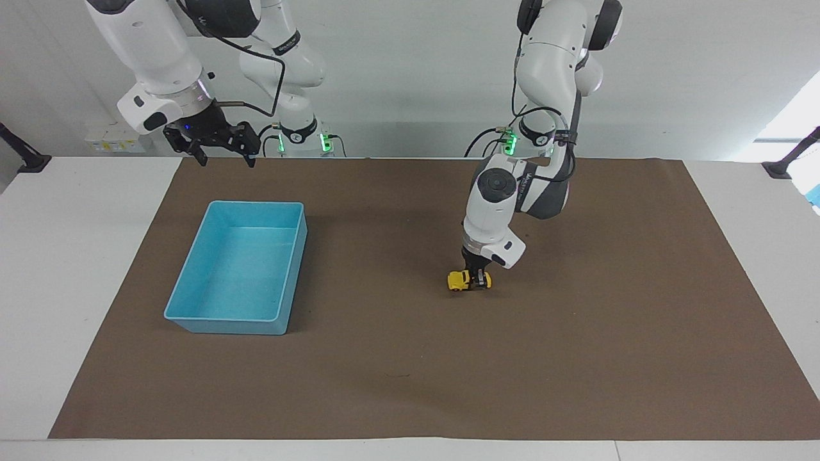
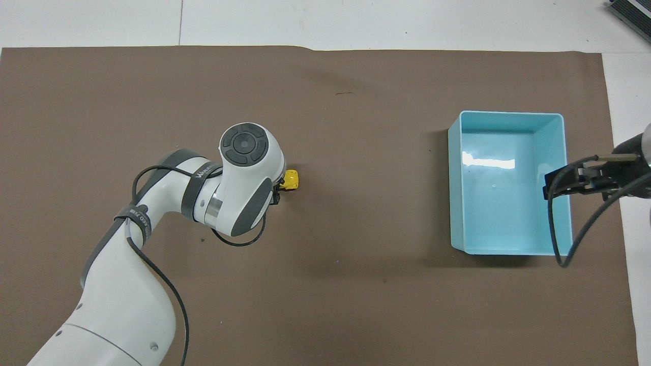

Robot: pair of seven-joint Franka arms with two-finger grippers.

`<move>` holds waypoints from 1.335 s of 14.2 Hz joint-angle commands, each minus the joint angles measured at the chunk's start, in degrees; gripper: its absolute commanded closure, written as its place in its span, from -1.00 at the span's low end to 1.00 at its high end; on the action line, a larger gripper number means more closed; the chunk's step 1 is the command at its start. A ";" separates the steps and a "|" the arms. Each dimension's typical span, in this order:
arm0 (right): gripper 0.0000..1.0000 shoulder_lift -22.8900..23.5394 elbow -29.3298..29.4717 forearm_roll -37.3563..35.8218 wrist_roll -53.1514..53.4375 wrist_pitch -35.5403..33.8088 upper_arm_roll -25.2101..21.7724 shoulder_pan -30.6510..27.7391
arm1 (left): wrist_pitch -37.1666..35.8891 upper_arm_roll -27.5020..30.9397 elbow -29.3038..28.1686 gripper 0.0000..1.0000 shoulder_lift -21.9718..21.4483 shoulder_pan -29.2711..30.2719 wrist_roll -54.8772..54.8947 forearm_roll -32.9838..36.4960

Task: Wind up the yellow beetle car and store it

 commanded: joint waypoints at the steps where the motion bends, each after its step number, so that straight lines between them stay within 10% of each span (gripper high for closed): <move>1: -1.00 -0.64 -0.89 1.21 -1.09 1.10 0.14 -0.66 | 0.75 0.18 -3.01 0.69 -0.85 1.47 0.90 0.40; 19: -1.00 -0.64 -0.89 1.21 -1.09 1.10 0.14 -0.66 | 0.66 0.26 -3.98 0.62 -0.67 9.72 7.73 0.40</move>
